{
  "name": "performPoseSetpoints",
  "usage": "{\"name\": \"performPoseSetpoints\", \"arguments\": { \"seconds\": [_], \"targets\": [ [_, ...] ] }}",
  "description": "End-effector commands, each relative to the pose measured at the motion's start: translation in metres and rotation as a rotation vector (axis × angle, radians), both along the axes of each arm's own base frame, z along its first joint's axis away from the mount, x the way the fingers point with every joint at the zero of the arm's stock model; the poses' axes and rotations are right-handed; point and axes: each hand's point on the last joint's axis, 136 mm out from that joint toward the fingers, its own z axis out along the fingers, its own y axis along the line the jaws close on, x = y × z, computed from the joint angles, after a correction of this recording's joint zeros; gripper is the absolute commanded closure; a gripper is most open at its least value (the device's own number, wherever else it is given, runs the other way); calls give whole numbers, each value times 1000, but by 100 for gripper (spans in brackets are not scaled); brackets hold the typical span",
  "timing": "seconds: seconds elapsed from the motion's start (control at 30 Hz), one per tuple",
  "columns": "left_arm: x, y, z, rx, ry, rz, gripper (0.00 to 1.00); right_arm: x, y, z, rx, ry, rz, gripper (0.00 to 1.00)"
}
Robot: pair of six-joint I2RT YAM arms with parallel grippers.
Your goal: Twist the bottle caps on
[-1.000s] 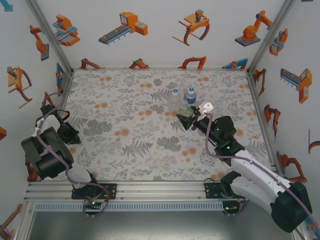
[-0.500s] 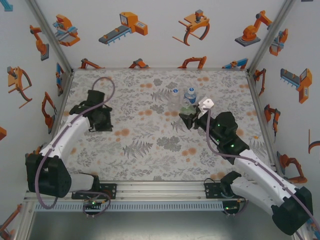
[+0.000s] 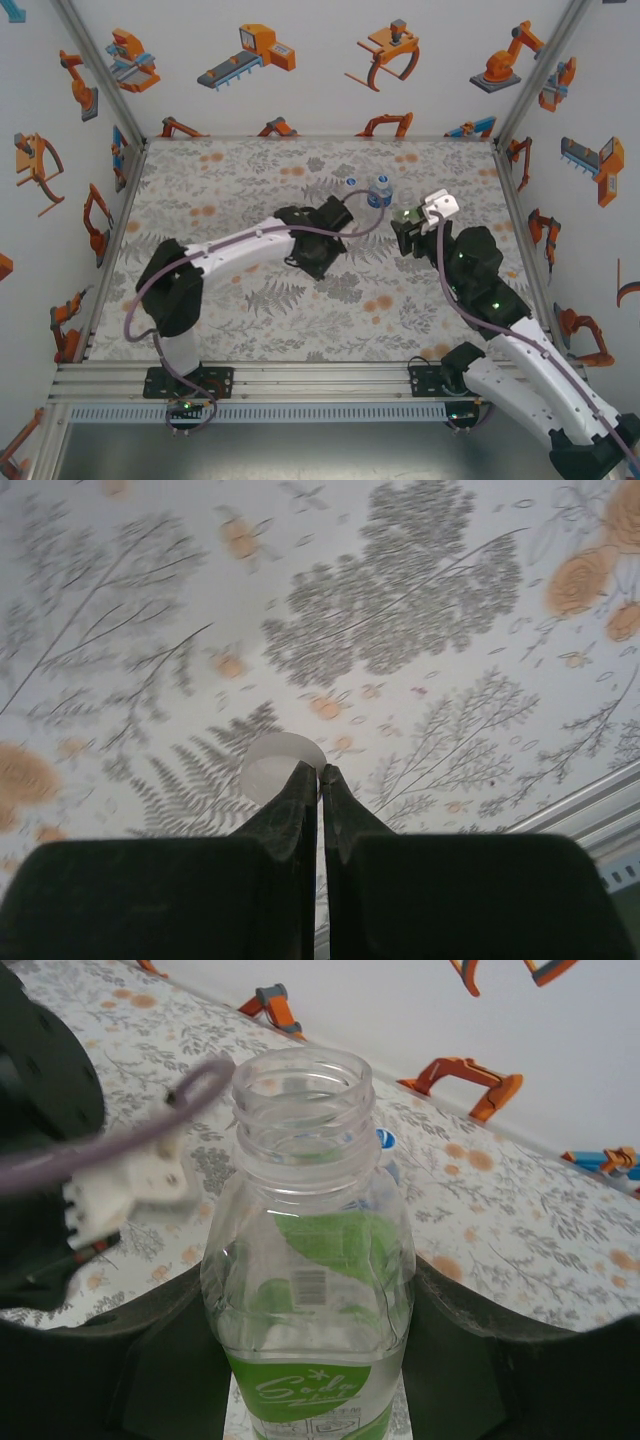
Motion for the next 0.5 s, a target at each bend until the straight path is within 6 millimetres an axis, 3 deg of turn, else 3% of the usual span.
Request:
{"name": "performPoseSetpoints", "arguments": {
  "seconds": [0.0, 0.13, 0.27, 0.47],
  "targets": [
    [-16, -20, -8, 20, 26, -61, 91, -6, -17, 12, -9, -3, -61, 86],
    [-33, -46, -26, -26, 67, -88, 90, -12, -22, 12, 5, 2, -70, 87],
    [-38, -52, -42, -41, 100, -78, 88, -15, -25, 8, 4, 19, -74, 87],
    [-41, -52, -57, -47, 125, -77, 73, -16, -25, 2, 13, 45, -74, 88]
  ]
}}
